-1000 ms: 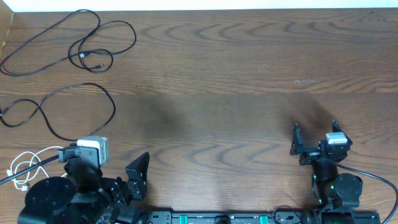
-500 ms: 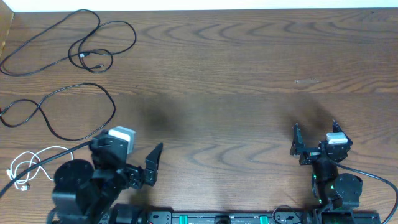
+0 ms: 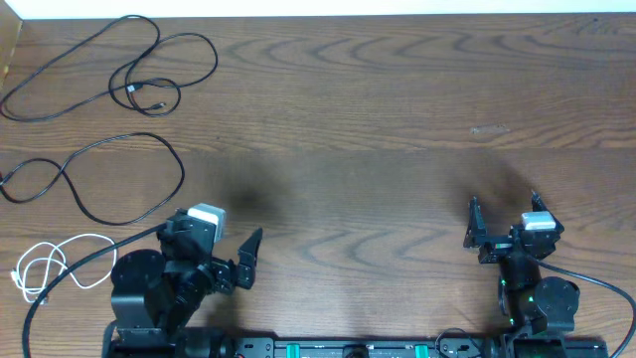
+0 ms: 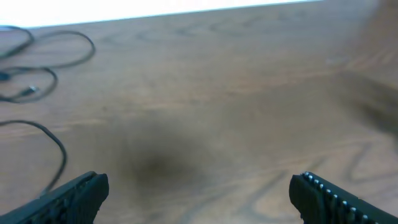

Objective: Untangle cables

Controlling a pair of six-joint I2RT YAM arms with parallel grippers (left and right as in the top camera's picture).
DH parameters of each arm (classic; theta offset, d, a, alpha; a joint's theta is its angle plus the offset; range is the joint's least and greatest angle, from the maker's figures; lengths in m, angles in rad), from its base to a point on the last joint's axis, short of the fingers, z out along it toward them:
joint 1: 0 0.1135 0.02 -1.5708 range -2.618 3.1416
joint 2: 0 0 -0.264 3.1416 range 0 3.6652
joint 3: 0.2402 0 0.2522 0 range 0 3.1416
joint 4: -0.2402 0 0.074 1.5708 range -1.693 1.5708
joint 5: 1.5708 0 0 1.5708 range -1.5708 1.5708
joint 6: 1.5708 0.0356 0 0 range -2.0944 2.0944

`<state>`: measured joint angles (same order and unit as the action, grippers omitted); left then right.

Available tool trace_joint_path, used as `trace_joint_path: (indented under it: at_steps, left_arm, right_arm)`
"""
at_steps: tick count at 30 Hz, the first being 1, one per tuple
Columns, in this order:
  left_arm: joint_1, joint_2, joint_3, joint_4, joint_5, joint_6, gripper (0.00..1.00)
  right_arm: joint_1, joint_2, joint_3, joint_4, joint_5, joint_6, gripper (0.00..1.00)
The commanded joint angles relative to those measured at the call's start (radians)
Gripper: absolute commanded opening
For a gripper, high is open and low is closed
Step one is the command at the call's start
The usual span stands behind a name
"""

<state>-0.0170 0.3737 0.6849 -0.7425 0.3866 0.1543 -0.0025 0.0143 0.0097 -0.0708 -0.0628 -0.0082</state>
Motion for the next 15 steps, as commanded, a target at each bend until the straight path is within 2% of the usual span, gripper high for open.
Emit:
trace_joint_path:
  at_steps: [1, 6, 15]
  left_arm:
    - [0.030, -0.063, -0.051, 0.039, -0.005, -0.010, 0.98]
    - [0.068, -0.166, -0.170, 0.103, -0.005, -0.040, 0.98]
    - [0.100, -0.289, -0.395, 0.428, -0.005, -0.195, 0.98]
  right_arm:
    - [-0.011, -0.009, -0.004, -0.002, 0.008, 0.011, 0.99]
    - [-0.011, -0.009, -0.004, -0.002, 0.008, 0.011, 0.99]
    - [-0.011, -0.009, -0.004, -0.002, 0.008, 0.011, 0.99]
